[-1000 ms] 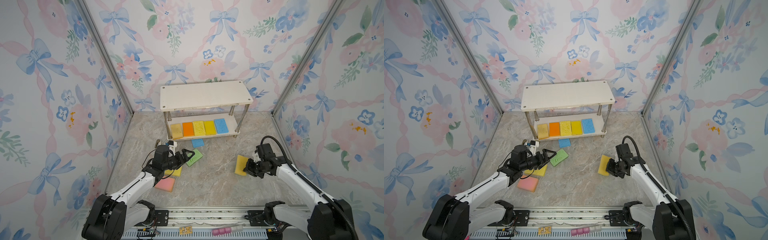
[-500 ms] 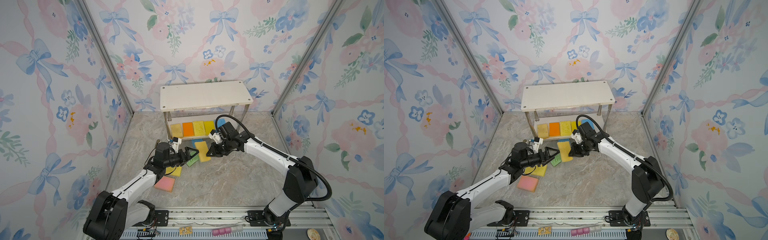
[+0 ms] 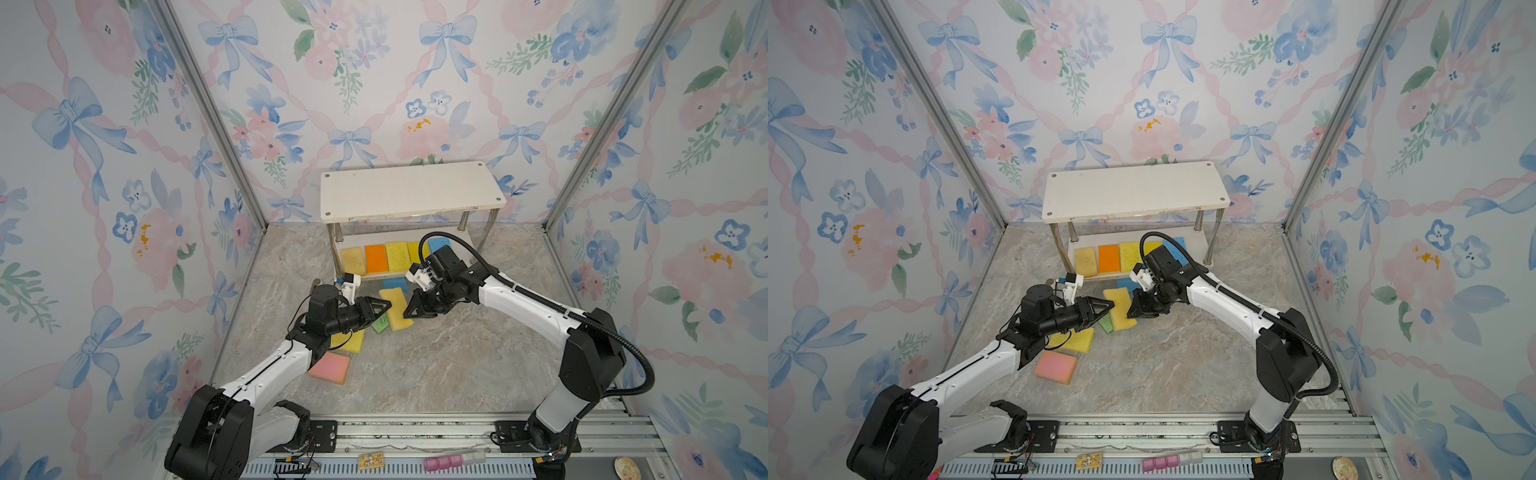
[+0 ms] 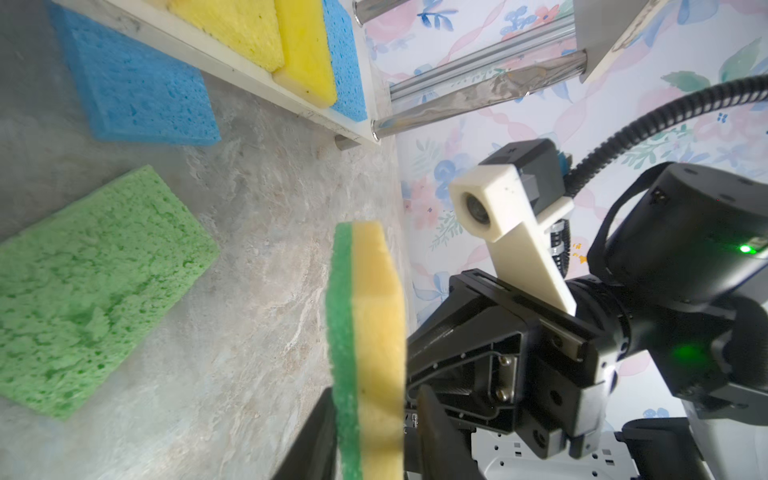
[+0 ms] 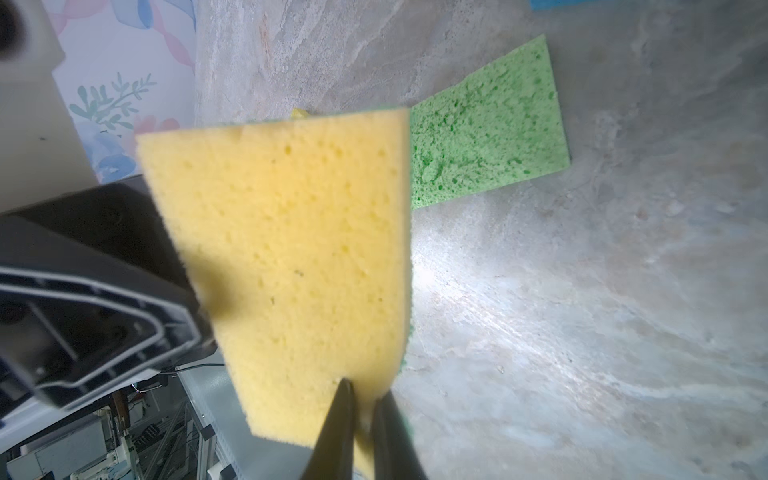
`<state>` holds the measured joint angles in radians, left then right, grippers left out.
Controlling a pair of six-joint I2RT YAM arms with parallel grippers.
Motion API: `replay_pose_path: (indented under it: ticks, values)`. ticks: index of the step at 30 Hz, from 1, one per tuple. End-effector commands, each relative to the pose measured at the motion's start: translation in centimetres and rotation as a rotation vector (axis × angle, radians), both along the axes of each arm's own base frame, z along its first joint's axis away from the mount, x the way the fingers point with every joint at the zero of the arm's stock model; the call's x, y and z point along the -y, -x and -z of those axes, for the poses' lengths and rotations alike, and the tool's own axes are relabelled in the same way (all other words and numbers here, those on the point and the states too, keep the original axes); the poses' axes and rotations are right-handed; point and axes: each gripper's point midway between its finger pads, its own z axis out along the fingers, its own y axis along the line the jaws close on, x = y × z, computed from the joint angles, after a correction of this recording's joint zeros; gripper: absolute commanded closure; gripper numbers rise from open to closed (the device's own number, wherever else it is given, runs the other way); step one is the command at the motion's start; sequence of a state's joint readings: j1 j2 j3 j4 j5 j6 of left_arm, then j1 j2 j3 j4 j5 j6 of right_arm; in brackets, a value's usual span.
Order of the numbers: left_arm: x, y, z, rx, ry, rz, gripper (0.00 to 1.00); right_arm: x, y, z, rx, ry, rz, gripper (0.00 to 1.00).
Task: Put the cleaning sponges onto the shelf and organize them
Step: 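Lift the scrub sponge toward the left gripper while the left gripper waits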
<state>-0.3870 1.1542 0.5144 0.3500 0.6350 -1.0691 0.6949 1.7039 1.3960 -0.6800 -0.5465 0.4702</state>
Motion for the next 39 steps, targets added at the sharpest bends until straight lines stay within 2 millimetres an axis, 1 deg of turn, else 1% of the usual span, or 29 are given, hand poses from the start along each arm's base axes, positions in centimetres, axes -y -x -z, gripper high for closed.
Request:
replay_pose_path:
  ticks: [1,5,8,10,11,13,16,21,33,37,39]
  values:
    - [0.2,-0.4,-0.3,0.023,0.000,0.003,0.82,-0.4,0.8,-0.9,-0.001,-0.013,-0.020,0.87]
    - [0.4,-0.4,-0.4,0.027,0.001,0.010,0.89,-0.1,0.9,-1.2,0.005,-0.015,-0.008,0.83]
    - [0.4,-0.5,-0.6,0.030,0.002,0.011,0.92,0.0,0.9,-1.3,0.001,-0.017,0.003,0.73]
    - [0.4,-0.5,-0.6,0.032,0.003,0.009,0.92,0.2,0.8,-1.0,-0.013,-0.019,0.018,0.67]
    - [0.3,-0.5,-0.7,0.035,0.003,0.008,0.93,0.4,0.9,-1.8,-0.004,-0.041,0.028,0.64]
    - [0.2,-0.5,-0.7,0.034,0.003,0.003,0.93,0.6,0.9,-2.0,-0.018,-0.066,0.050,0.61]
    - [0.1,-0.6,-0.8,0.035,0.004,-0.001,0.94,0.9,1.3,-1.8,-0.032,-0.086,0.073,0.60]
    - [-0.4,-0.8,-0.8,0.032,0.010,-0.016,0.94,1.5,1.8,-0.8,-0.053,-0.087,0.097,0.58]
    - [-0.5,-0.6,-1.1,0.028,0.033,-0.014,0.94,0.4,1.1,-0.9,-0.057,-0.135,0.121,0.57]
    - [-0.6,-0.7,-1.3,0.031,0.039,-0.019,0.94,0.1,1.0,-1.0,-0.058,-0.144,0.115,0.60]
    - [-0.7,-0.8,-1.3,0.031,0.040,-0.023,0.94,0.1,1.0,-1.1,-0.057,-0.145,0.114,0.63]
